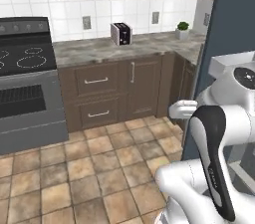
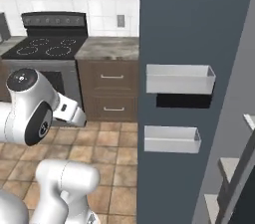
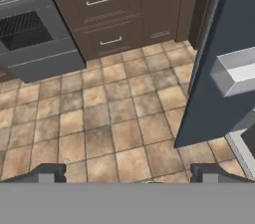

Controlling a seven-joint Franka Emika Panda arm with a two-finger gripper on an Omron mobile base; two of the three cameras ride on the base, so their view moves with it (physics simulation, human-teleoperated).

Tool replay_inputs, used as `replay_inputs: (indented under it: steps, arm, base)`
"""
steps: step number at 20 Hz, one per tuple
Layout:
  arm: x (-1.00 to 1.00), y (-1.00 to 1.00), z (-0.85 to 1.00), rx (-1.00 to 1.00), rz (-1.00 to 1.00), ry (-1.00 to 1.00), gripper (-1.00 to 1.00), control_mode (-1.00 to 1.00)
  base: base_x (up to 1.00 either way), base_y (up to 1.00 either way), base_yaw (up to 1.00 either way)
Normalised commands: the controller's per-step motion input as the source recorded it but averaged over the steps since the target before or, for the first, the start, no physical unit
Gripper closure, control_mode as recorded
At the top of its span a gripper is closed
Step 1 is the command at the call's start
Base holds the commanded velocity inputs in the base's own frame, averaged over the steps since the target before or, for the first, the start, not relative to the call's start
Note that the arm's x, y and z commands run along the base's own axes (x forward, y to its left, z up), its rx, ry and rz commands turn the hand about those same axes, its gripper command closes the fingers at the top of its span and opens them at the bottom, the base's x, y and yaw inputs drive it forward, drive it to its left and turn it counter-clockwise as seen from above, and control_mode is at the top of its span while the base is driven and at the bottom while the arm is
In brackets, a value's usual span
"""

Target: Take the limes from the highest rack and move them to the second highest rack where the broccoli and lime are located, to maximize freezer space. Close the freezer door after rearranging.

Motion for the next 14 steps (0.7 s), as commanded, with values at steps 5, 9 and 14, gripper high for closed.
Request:
replay_inputs:
  steps: [5,9,14]
  arm:
    - [0.0,0.0,0.0,0.0,0.0,0.0,-1.0,1.0]
    - [0.0,0.0,0.0,0.0,0.0,0.0,-1.0,1.0]
    - [0.0,0.0,0.0,0.0,0.0,0.0,-1.0,1.0]
  base:
    - [0.43,0.98,-0.04]
    - [0.7,0.87,-0.4]
    - [0.72,0.83,-0.71]
